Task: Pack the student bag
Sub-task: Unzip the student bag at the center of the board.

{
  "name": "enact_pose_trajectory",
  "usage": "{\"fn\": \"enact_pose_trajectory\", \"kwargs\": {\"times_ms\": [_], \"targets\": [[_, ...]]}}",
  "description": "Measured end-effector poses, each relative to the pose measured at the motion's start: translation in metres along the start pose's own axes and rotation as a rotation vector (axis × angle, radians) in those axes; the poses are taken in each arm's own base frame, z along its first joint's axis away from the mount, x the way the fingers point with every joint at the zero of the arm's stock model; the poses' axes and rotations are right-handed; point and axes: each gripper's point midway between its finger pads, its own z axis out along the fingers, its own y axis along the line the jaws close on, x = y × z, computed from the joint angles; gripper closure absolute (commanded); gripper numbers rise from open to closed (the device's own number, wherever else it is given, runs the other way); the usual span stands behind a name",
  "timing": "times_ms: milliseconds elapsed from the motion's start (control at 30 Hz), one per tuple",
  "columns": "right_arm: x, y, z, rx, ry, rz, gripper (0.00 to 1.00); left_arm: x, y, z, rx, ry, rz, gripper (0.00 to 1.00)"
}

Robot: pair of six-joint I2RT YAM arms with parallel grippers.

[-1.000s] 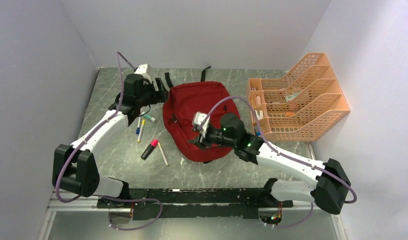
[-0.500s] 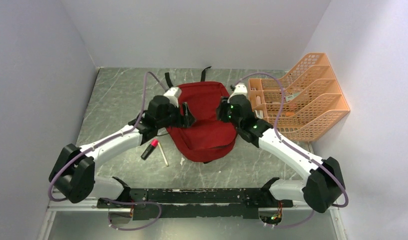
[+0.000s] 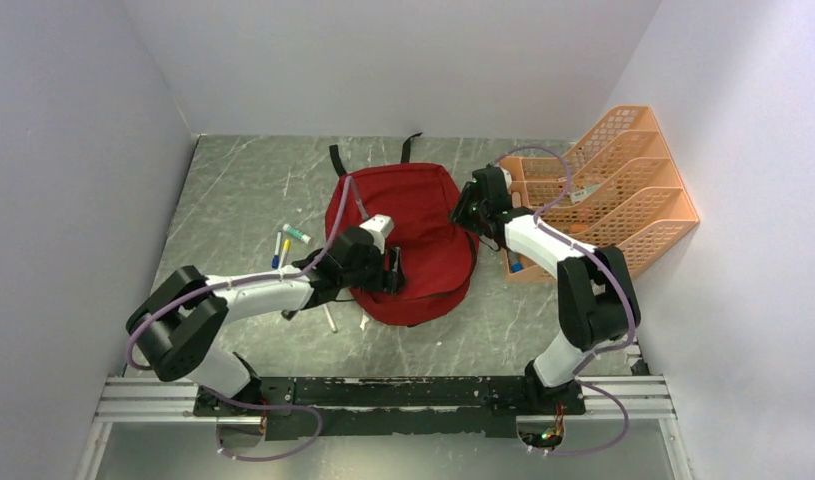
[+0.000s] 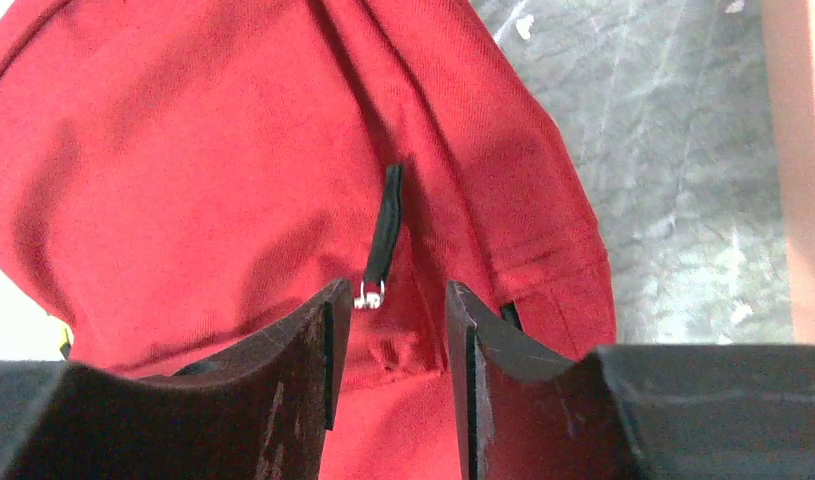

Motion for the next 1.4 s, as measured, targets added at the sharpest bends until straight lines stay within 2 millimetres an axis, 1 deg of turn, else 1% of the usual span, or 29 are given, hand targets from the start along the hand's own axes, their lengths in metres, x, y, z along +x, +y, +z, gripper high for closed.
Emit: {"fn": "enact_pose_trajectory", "kwargs": {"times_ms": [67,133,200,267,400,567,633,767,967,1100,1167,1233,1400], "targets": [[-0.003,0.000,0.010,-0.005,0.005,0.024,0.57,0.017,0.004,0.005,-0.016,0.038,0.009,0.32],[-0.004,-0.001,0.016,-0.008,0.009,0.042,0.58,0.029,0.008,0.009,-0.033,0.066,0.022,0.33],[-0.004,-0.002,0.022,-0.015,0.020,0.059,0.60,0.039,0.011,0.016,-0.051,0.086,0.036,0.33],[-0.006,0.001,0.026,-0.026,0.024,0.068,0.64,0.042,0.012,0.018,-0.057,0.089,0.043,0.34],[-0.005,0.004,0.035,-0.042,0.036,0.075,0.75,0.043,0.012,0.020,-0.063,0.085,0.057,0.34],[-0.003,0.006,0.037,-0.054,0.045,0.077,0.90,0.041,0.011,0.021,-0.064,0.087,0.068,0.35],[-0.004,0.007,0.037,-0.056,0.041,0.075,0.92,0.040,0.010,0.022,-0.064,0.088,0.072,0.35],[-0.008,0.005,0.034,-0.049,0.023,0.062,1.00,0.038,0.009,0.023,-0.064,0.092,0.077,0.35],[-0.025,0.008,0.017,-0.054,-0.045,0.005,1.00,0.036,0.009,0.023,-0.066,0.092,0.081,0.34],[-0.026,0.021,0.012,-0.089,-0.063,-0.063,1.00,0.035,0.008,0.023,-0.064,0.089,0.088,0.34],[-0.020,0.031,0.011,-0.115,-0.056,-0.106,1.00,0.034,0.007,0.023,-0.063,0.088,0.088,0.34],[-0.010,0.049,0.009,-0.149,-0.047,-0.169,1.00,0.033,0.007,0.023,-0.062,0.086,0.088,0.34],[0.022,0.108,0.000,-0.271,-0.023,-0.300,1.00,0.033,0.007,0.023,-0.062,0.085,0.087,0.34]]}}
